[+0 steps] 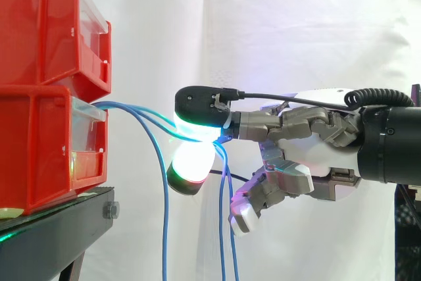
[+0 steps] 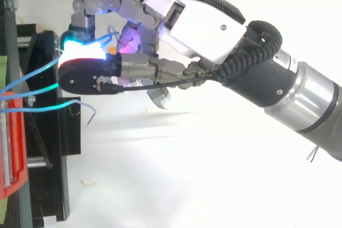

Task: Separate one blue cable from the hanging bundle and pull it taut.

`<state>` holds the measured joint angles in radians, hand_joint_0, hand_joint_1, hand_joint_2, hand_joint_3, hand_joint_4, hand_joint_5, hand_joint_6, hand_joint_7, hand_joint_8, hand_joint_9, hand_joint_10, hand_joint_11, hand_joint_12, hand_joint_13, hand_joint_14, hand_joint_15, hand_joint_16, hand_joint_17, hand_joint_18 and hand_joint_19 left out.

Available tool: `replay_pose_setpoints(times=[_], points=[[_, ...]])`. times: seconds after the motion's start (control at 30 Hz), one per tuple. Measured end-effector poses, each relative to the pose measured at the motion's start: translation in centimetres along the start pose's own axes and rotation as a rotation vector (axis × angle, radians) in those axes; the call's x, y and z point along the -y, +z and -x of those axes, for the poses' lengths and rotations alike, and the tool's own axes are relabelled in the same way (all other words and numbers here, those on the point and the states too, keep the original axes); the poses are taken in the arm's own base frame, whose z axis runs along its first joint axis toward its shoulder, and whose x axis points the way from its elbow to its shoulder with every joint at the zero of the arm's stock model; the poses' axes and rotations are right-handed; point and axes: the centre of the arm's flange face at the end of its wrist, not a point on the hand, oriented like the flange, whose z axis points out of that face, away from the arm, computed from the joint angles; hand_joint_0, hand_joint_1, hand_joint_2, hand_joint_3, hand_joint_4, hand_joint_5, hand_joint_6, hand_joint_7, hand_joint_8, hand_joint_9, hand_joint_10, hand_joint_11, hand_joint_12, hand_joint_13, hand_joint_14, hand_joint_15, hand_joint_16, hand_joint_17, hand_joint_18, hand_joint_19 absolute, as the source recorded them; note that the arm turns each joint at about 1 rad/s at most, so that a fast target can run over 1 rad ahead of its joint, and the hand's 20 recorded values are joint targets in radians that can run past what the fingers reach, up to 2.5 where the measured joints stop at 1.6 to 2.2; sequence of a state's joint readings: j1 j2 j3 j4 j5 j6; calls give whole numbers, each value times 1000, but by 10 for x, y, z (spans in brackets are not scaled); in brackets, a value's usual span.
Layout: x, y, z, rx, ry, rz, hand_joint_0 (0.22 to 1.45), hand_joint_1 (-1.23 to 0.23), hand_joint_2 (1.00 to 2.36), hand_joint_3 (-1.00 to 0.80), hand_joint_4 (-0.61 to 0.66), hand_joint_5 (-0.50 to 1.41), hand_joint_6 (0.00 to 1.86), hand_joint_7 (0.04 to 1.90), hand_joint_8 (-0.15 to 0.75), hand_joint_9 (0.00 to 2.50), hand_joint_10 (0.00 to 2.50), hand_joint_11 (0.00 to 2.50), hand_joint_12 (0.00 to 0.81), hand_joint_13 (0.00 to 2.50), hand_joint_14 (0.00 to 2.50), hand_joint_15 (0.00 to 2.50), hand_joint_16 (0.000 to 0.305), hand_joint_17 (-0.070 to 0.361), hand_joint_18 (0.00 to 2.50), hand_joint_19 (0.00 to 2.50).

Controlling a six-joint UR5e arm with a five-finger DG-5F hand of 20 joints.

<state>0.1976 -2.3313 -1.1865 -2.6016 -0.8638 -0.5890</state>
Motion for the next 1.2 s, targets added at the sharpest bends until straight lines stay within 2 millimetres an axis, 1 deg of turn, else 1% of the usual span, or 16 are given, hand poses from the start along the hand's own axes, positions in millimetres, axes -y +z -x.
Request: replay_pose_setpoints(times=[0.03, 0.1, 0.13, 0.17, 0.23, 0.27, 0.33, 0.4, 0.43, 0.57, 0.63, 0.8, 1.03, 1.13, 1.17, 1.2], points=[[0, 0, 0, 1, -1, -1, 721, -746, 1016, -212, 17, 152, 502, 1348, 122, 2155, 28, 686, 320, 1439, 19, 732, 47, 106, 950, 737], [0, 0, 0, 1, -3, -1, 686, -913, 1013, -126, 53, 151, 502, 1370, 173, 2106, 24, 646, 342, 1433, 18, 709, 54, 121, 988, 676], [0, 0, 0, 2, -4, -1, 684, -915, 1013, -119, 53, 151, 502, 1374, 168, 2106, 24, 647, 341, 1433, 17, 703, 54, 121, 987, 686], [0, 0, 0, 2, -4, -1, 675, -981, 1011, -99, 65, 151, 502, 1389, 179, 2108, 26, 653, 350, 1426, 17, 705, 57, 127, 994, 664], [0, 0, 0, 2, -4, -1, 669, -1039, 1014, -86, 64, 145, 500, 1454, 197, 2027, 24, 658, 357, 1366, 17, 715, 58, 130, 952, 676], [0, 0, 0, 2, -4, -1, 675, -1057, 1015, -99, 56, 134, 523, 1437, 192, 1963, 24, 656, 356, 1321, 21, 722, 58, 129, 919, 680], [0, 0, 0, 2, -4, -1, 676, -1063, 1016, -105, 41, 123, 550, 1410, 198, 1932, 25, 658, 361, 1290, 21, 731, 57, 128, 892, 692], [0, 0, 0, 2, -5, -1, 681, -1085, 1017, -133, 73, 81, 655, 1239, 208, 1848, 25, 668, 361, 1226, 20, 742, 57, 127, 843, 696], [0, 0, 0, 2, -4, -1, 684, -1089, 1016, -149, 75, 77, 662, 1256, 211, 1816, 23, 681, 361, 1199, 20, 740, 56, 127, 818, 700], [0, 0, 0, 2, -4, -1, 686, -1111, 1017, -170, 81, 19, 776, 1094, 236, 1671, 24, 695, 373, 1121, 21, 752, 57, 129, 758, 703], [0, 0, 0, 2, -5, -1, 686, -1114, 1016, -170, 79, -8, 804, 1086, 240, 1584, 22, 698, 378, 1078, 20, 755, 58, 131, 731, 709], [0, 0, 0, 2, -4, -1, 692, -1118, 1018, -164, 138, -67, 832, 1075, 282, 1377, 24, 749, 391, 967, 20, 766, 59, 133, 641, 724], [0, 0, 0, 2, -5, -1, 704, -1116, 1017, -192, 196, -99, 847, 1030, 294, 1266, 21, 770, 392, 912, 21, 755, 59, 132, 607, 726], [0, 0, 0, 2, -4, -1, 688, -1114, 1014, -276, 204, -103, 849, 1041, 299, 1250, 23, 790, 394, 903, 21, 762, 59, 132, 603, 726], [0, 0, 0, 2, -4, -1, 689, -1123, 1010, -349, 212, -105, 850, 1045, 293, 1245, 23, 788, 392, 896, 21, 762, 59, 133, 602, 735], [0, 0, 0, 2, -4, -1, 643, -1128, 1002, -468, 214, -106, 851, 1047, 295, 1242, 21, 795, 394, 894, 20, 763, 59, 133, 600, 735]])
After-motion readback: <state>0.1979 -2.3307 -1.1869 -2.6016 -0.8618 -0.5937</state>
